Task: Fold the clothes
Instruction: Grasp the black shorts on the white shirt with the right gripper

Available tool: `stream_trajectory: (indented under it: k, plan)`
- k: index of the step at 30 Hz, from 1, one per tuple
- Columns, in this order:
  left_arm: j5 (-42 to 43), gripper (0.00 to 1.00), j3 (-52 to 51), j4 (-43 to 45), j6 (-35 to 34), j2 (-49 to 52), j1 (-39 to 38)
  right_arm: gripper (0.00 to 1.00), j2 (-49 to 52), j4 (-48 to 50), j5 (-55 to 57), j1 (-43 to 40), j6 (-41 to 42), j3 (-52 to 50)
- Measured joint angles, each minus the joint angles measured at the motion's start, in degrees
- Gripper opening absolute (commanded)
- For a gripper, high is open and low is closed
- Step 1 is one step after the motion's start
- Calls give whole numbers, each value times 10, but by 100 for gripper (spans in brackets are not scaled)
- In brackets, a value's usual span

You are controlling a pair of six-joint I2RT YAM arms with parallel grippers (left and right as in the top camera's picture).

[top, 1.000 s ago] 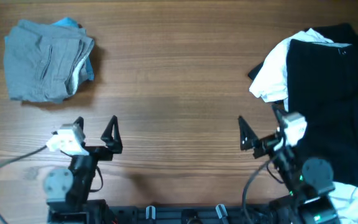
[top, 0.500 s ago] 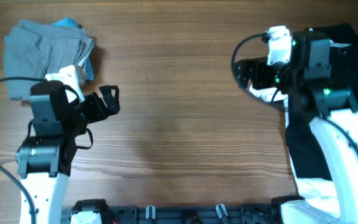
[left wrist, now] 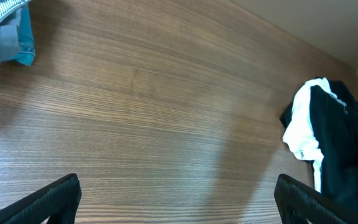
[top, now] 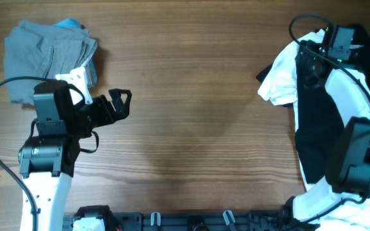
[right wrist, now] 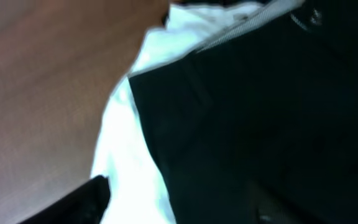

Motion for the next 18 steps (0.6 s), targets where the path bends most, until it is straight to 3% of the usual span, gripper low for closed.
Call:
stream_trajectory:
  k: [4, 5, 6, 8, 11, 12, 13, 16, 18]
  plan:
    - [2, 100, 0, 0, 0, 0, 0, 68, 50, 58, -2, 0, 0, 1]
    - [2, 100, 0, 0, 0, 0, 0, 71, 61, 61, -3, 0, 0, 2]
    - [2, 100, 0, 0, 0, 0, 0, 86, 75, 61, -5, 0, 0, 2]
    - [2, 100, 0, 0, 0, 0, 0, 84, 96, 64, -20, 0, -20, 2]
    - [2, 100, 0, 0, 0, 0, 0, 65, 108, 68, -47, 0, -59, 2]
    - [2, 100, 0, 0, 0, 0, 0, 56, 111, 68, -51, 0, -68, 2]
    - [2, 100, 0, 0, 0, 0, 0, 39, 116, 66, -55, 0, -76, 2]
    - [2, 100, 0, 0, 0, 0, 0, 32, 124, 64, -57, 0, -87, 2]
    - [2, 100, 0, -1, 0, 0, 0, 13, 124, 64, -57, -1, -89, 2]
